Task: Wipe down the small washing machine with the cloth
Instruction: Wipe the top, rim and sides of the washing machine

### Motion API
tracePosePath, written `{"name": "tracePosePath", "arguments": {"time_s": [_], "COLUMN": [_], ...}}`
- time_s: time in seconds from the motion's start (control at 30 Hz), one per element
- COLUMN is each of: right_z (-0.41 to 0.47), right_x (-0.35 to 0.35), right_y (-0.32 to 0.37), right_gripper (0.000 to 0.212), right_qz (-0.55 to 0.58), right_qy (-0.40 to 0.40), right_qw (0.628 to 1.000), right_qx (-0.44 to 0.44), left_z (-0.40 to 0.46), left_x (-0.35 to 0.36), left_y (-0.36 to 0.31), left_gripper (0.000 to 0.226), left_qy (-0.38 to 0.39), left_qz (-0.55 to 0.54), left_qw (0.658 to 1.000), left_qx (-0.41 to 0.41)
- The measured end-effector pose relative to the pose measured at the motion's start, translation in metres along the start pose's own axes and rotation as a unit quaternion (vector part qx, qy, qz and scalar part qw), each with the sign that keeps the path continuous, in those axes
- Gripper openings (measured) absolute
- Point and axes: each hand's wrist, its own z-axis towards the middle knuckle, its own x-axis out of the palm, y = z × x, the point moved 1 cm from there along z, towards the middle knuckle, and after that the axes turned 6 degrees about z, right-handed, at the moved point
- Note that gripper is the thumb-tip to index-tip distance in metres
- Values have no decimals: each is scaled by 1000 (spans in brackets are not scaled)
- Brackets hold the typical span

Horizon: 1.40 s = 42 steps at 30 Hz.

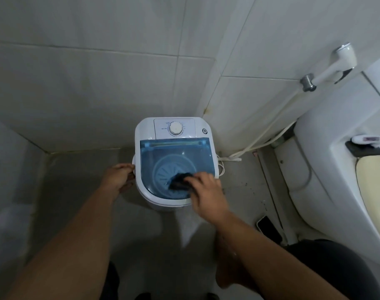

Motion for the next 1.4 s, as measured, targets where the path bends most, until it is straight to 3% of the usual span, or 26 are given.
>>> {"name": "tracePosePath", "arguments": {"time_s": [0.1, 0.2, 0.33, 0.4, 0.5, 0.6, 0.67, 0.73, 0.9, 1.07, 1.13, 1.23, 1.3, 1.4], "right_z": [-1, -9, -23, -26, -17, 4, 14, 14, -16, -5, -4, -12, -19, -28], "right_x": [-12, 0, 27, 37, 30, -2, -17, -11, 39, 31, 14, -6, 0, 28], "right_y": [-27, -3, 52, 75, 68, 15, -16, -19, 45, 62, 32, -17, -17, 16], "right_gripper": [42, 43, 47, 50, 45, 43, 41, 40, 46, 53, 50, 47, 48, 54], "right_qz": [-17, -23, 33, 67, 135, 151, 82, 26, 46, 77, 94, 92, 59, 44], "right_qy": [-38, -56, -34, 8, 29, -102, -119, -113, -85, 2, -48, -166, -159, -113], "right_qw": [994, 990, 996, 998, 989, 980, 974, 973, 992, 991, 993, 964, 966, 989], "right_qx": [99, 131, 75, 4, -55, 80, 172, 200, 86, -111, -46, 189, 194, 89], "left_z": [0, 0, 2, 4, 5, 5, 3, 2, 5, 5, 5, 5, 3, 1], "left_x": [0, 1, -1, -1, -3, -3, -2, -1, -3, -3, -3, -3, -1, -2], "left_y": [0, -1, -2, -1, 0, 1, -2, -3, -1, -3, -3, -4, -5, -5], "left_gripper": [11, 16, 9, 7, 5, 7, 9, 11, 9, 2, 3, 8, 11, 7], "left_qy": [-2, -2, 0, 4, 5, 8, 10, 10, 12, 10, 12, 15, 17, 11], "left_qz": [-1, -6, -1, 3, 6, 5, 3, -2, 1, 5, 8, 1, 3, 2], "left_qw": [1000, 1000, 1000, 1000, 1000, 1000, 1000, 1000, 1000, 1000, 1000, 1000, 1000, 1000], "left_qx": [9, 6, 4, 3, 6, 6, 8, 8, 9, 4, 2, 2, 5, 7]}}
